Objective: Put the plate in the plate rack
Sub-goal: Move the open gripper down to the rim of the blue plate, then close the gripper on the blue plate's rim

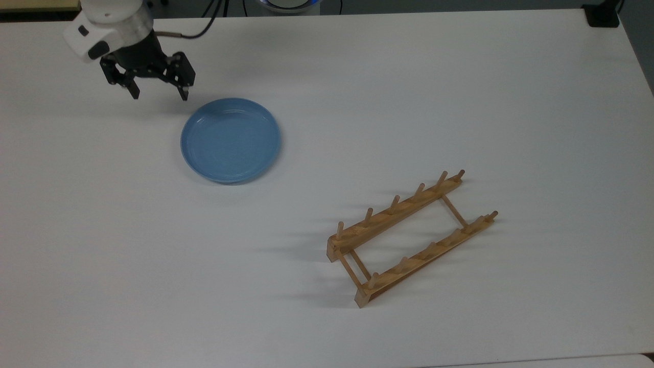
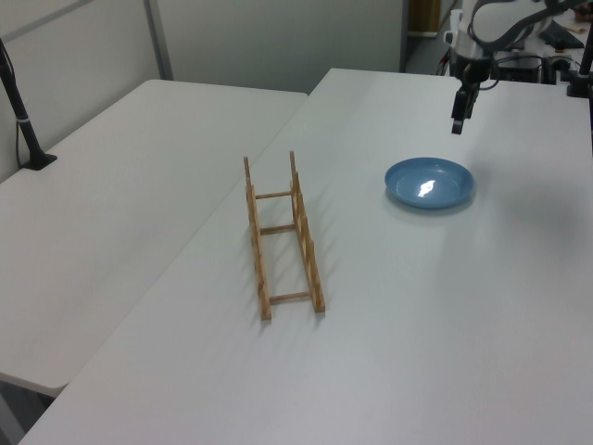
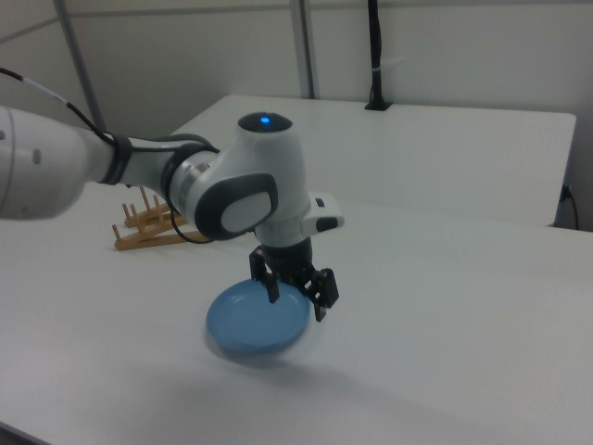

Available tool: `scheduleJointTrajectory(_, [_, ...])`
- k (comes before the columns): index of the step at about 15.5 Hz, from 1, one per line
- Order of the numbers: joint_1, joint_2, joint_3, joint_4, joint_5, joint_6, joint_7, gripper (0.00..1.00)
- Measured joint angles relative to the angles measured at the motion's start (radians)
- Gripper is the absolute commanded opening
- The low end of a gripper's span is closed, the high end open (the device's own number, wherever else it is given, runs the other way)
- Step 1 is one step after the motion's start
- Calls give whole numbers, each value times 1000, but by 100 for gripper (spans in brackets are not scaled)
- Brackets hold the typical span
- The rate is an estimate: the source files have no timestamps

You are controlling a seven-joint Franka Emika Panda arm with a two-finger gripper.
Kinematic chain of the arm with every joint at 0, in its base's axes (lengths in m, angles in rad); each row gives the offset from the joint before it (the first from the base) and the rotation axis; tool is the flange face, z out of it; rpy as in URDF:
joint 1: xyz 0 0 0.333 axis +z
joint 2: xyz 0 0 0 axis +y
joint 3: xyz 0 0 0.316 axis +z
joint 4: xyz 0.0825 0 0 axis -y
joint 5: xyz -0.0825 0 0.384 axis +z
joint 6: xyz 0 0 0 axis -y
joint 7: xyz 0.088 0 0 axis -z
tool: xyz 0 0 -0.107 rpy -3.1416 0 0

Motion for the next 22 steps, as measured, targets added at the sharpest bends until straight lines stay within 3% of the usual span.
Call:
scheduleJointTrajectory(9, [13, 111, 9, -1, 5, 77, 98, 100])
scheduleJointTrajectory(13, [25, 145, 13, 0, 5, 103, 149, 79])
scheduleJointTrajectory(15, [32, 155, 14, 1, 5, 104, 157, 53])
scheduleJointTrajectory(17, [33, 159, 14, 3, 5, 104, 159, 34])
scheduleJointTrajectory(22, [33, 159, 14, 11, 5, 104, 159, 17])
